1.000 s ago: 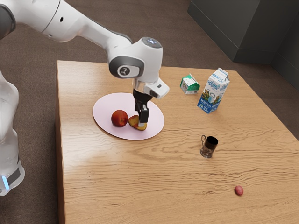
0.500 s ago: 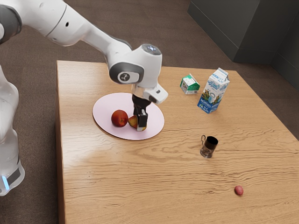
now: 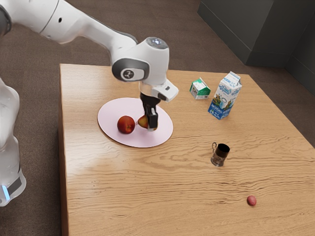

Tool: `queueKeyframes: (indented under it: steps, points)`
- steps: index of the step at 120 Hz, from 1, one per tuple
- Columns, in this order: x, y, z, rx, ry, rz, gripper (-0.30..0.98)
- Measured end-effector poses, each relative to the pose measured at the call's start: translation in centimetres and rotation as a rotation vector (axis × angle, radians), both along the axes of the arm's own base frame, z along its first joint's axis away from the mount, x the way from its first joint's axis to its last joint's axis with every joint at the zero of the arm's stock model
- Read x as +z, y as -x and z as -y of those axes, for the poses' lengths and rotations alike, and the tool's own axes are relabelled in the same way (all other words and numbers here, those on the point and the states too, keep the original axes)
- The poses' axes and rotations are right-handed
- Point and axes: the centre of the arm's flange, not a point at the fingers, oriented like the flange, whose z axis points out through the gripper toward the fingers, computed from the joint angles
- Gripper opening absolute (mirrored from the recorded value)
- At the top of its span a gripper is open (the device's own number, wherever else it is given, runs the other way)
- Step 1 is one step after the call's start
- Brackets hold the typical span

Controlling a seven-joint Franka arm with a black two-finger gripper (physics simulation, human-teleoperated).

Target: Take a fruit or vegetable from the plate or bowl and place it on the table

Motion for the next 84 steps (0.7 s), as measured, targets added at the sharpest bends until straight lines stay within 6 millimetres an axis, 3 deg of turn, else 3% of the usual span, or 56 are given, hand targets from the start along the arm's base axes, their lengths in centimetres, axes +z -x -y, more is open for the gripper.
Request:
queueKeyframes:
  steps: [21,40,61,72,84]
  points:
    - [2.8,0.2,6.6,-0.104,-0.034,0.037,0.17]
    - [3.9,0.6,10.3,-0.158,-0.049,0.046,0.17]
    - [4.4,0.9,12.4,-0.184,-0.054,0.051,0.17]
    - [4.3,1.0,12.6,-0.191,-0.045,0.047,0.4]
    - [4.4,1.0,12.7,-0.196,-0.019,0.045,0.52]
